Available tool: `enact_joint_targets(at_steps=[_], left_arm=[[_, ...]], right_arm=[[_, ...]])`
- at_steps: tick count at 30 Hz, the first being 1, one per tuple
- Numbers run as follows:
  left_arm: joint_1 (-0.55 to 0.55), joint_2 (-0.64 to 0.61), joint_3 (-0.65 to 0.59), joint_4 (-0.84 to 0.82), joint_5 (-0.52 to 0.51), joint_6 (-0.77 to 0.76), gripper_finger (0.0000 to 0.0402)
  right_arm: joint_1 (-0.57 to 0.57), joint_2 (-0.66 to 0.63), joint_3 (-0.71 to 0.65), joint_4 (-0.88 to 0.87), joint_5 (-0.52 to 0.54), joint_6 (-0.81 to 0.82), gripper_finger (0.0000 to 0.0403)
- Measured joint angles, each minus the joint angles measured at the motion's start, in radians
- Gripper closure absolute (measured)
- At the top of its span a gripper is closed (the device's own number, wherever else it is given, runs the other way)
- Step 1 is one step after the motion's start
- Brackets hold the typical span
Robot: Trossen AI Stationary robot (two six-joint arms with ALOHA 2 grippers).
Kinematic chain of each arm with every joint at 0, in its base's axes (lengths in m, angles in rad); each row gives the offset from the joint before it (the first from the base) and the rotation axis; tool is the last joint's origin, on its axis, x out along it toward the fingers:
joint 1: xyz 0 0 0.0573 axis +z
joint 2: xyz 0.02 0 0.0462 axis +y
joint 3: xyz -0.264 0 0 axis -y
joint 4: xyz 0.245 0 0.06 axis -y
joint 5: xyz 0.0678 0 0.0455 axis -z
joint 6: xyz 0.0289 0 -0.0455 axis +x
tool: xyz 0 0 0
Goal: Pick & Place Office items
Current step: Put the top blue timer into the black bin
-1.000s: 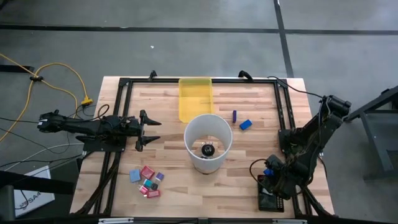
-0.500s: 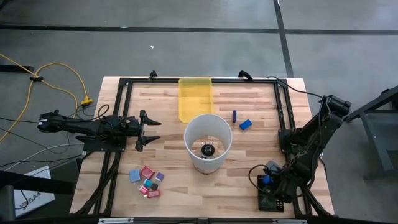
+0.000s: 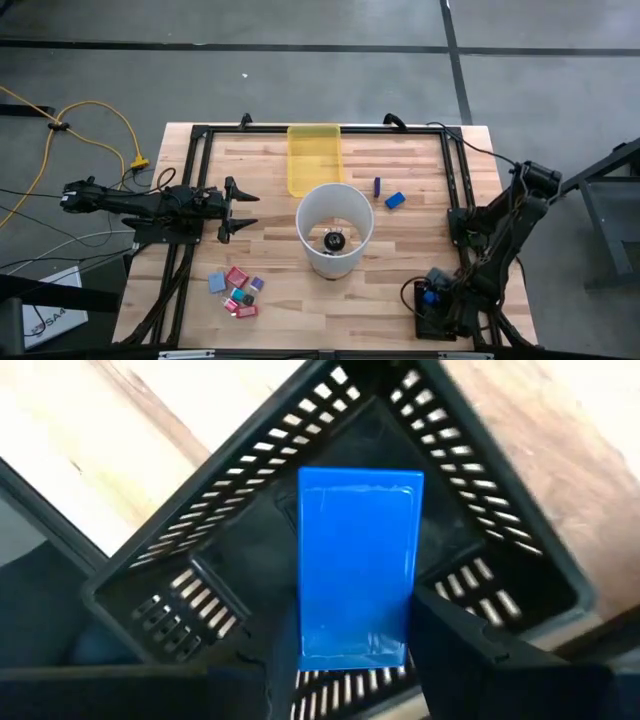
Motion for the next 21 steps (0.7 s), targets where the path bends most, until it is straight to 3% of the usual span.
enact_joint_targets(at_steps=[8, 21], left_arm=[[0.0, 0.0, 0.0, 0.0, 0.0, 0.0, 0.0109], [0.0, 0.0, 0.0, 0.0, 0.0, 0.0, 0.0109]], right_arm=[[0.0, 0.078, 0.0, 0.025, -0.004, -0.011, 0.0255], [0.0, 0.087, 0.0, 0.024, -0.003, 0.001, 0.0237]])
